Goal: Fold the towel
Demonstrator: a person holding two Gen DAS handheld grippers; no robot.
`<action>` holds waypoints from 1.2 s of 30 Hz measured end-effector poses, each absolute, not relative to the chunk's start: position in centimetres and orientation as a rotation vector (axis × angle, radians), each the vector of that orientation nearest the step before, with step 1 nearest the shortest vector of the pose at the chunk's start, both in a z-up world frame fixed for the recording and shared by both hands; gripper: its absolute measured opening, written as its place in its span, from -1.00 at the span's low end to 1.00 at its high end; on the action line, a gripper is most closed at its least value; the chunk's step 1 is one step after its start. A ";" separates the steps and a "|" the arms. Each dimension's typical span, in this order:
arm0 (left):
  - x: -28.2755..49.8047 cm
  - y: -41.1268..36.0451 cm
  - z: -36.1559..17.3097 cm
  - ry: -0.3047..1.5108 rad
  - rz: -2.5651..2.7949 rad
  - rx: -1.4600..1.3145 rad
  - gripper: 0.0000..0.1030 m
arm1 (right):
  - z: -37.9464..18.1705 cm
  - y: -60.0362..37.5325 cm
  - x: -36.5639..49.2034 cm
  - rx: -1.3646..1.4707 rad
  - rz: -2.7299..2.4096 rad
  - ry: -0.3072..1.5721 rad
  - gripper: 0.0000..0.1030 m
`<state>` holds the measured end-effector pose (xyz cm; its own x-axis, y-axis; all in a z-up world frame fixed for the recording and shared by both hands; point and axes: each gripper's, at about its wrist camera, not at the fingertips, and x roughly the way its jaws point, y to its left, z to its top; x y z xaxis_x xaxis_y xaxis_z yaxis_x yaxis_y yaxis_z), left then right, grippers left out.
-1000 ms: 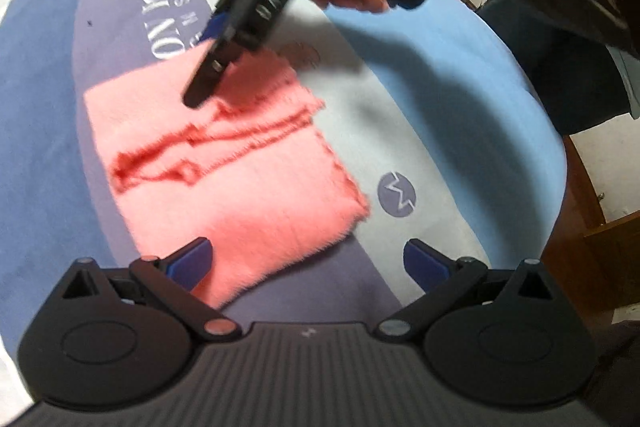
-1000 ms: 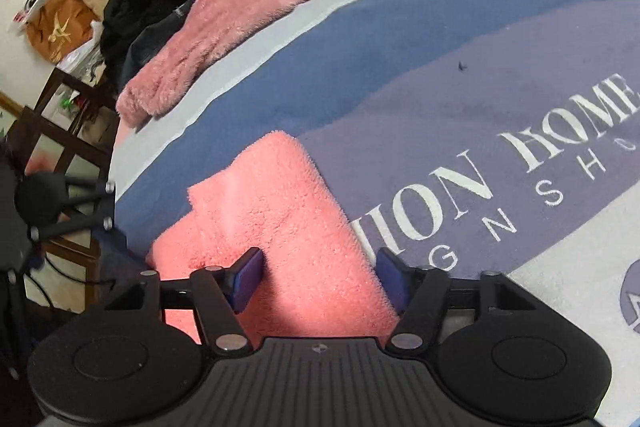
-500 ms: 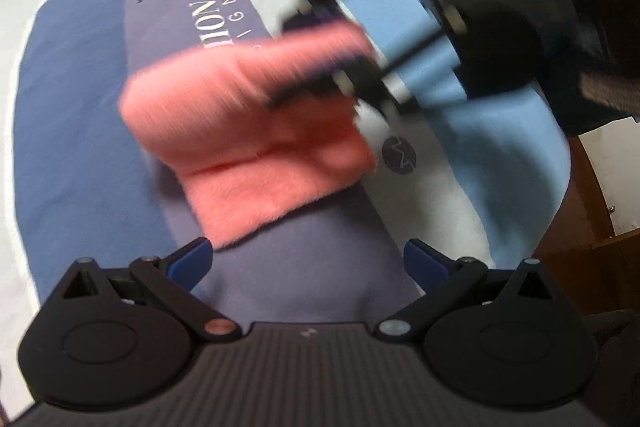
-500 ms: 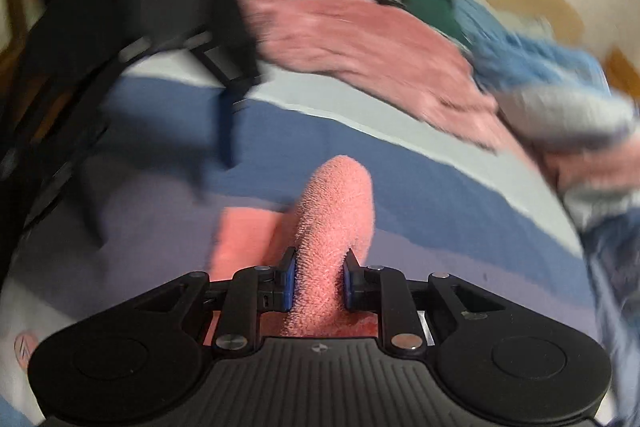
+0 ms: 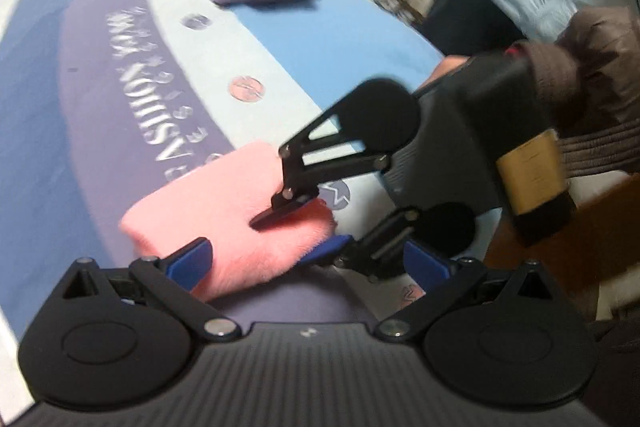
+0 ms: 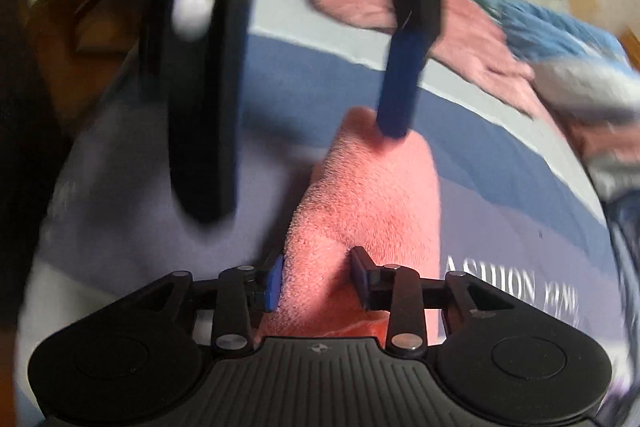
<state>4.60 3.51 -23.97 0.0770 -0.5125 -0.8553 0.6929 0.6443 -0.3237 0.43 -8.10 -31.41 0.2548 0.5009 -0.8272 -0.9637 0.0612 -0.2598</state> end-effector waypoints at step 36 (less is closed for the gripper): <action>3.6 4.1 -26.5 1.235 -0.944 0.346 0.99 | -29.7 -10.8 3.9 -0.359 0.868 0.808 -0.04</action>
<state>3.61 4.12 -26.52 0.0266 -0.4209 -0.9067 0.7648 0.5927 -0.2527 3.95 -10.83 -29.70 0.3823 0.5355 -0.7531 -0.7899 0.6122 0.0343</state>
